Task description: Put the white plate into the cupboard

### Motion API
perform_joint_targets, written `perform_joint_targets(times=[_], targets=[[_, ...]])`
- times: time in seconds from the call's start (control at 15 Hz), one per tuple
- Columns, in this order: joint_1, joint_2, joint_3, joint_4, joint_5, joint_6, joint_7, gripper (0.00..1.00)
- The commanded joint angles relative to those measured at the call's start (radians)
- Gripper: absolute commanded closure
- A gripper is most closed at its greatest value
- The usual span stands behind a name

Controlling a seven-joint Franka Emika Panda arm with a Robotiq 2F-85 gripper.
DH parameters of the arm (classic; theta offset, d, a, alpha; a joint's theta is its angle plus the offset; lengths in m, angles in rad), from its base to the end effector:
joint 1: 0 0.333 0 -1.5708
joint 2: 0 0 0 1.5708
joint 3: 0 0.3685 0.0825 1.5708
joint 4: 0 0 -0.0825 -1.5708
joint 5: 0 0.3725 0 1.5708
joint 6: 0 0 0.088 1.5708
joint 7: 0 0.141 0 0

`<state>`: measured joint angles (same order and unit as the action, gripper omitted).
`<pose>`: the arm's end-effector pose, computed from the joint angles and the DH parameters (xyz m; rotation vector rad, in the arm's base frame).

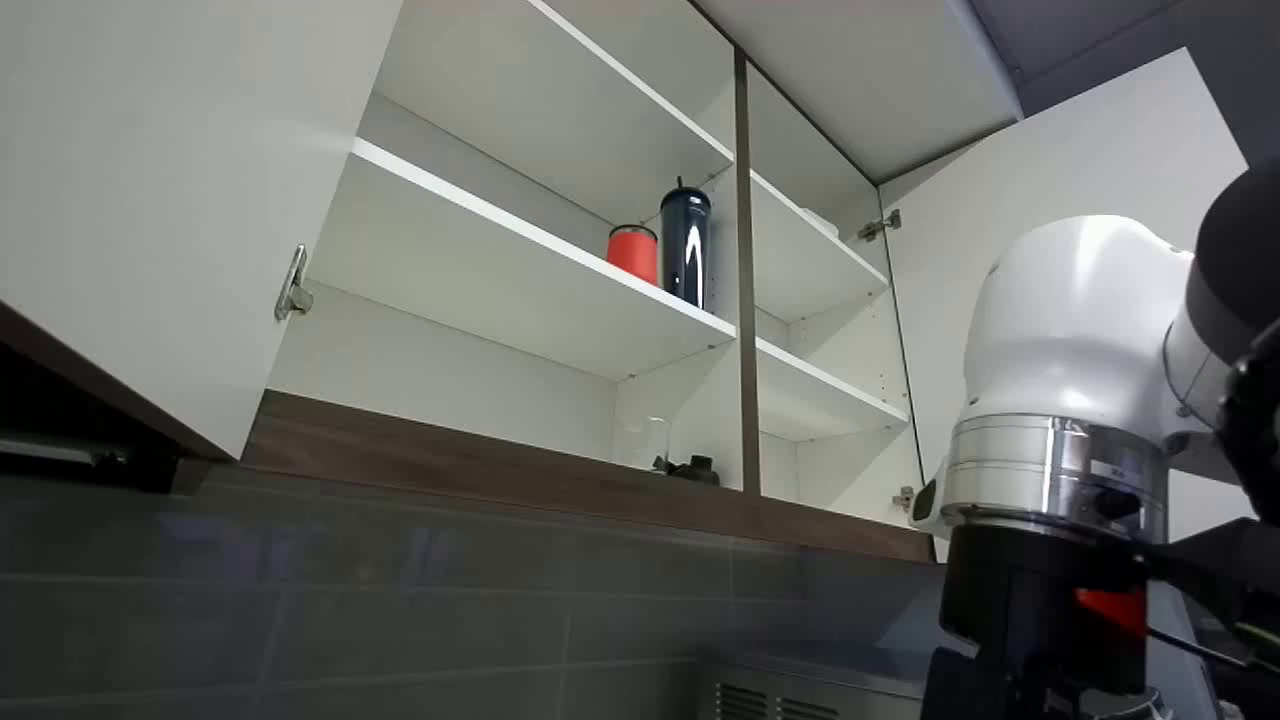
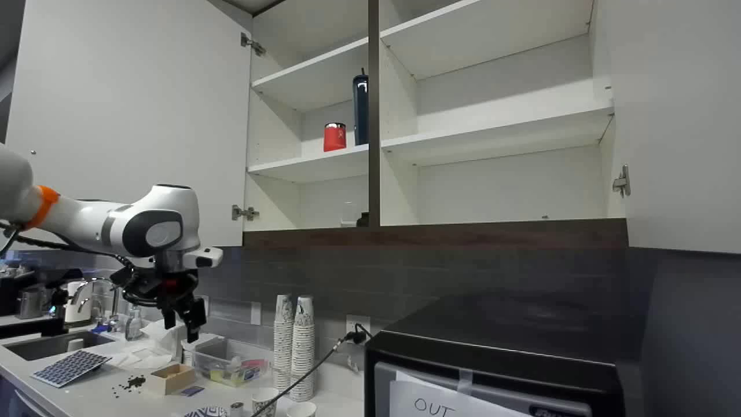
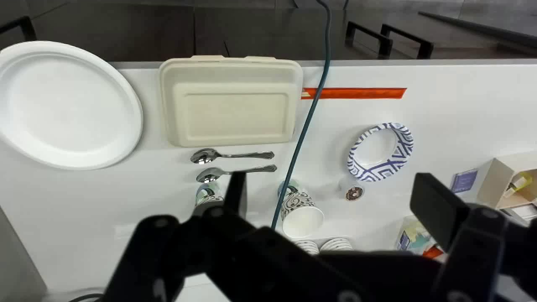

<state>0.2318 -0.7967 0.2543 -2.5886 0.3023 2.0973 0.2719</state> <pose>0.2567 0.1773 0.5313 -2.9241 -0.0768 -0.3593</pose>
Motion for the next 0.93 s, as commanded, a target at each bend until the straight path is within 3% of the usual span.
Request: perform_joint_targets(times=[0.0,0.2,0.4,0.73,0.8,0.87], targets=[[-0.003,0.0,0.001,0.003,0.001,-0.004,-0.001,0.0],[-0.003,0.0,0.001,0.003,0.001,-0.004,-0.001,0.0],[-0.08,0.01,-0.004,-0.073,-0.004,0.062,0.079,0.0],[-0.173,0.043,-0.029,-0.245,0.013,0.305,0.142,0.0],[-0.197,0.122,-0.044,-0.181,0.006,0.315,0.154,0.0],[-0.216,0.138,-0.058,-0.202,0.004,0.355,0.163,0.0]])
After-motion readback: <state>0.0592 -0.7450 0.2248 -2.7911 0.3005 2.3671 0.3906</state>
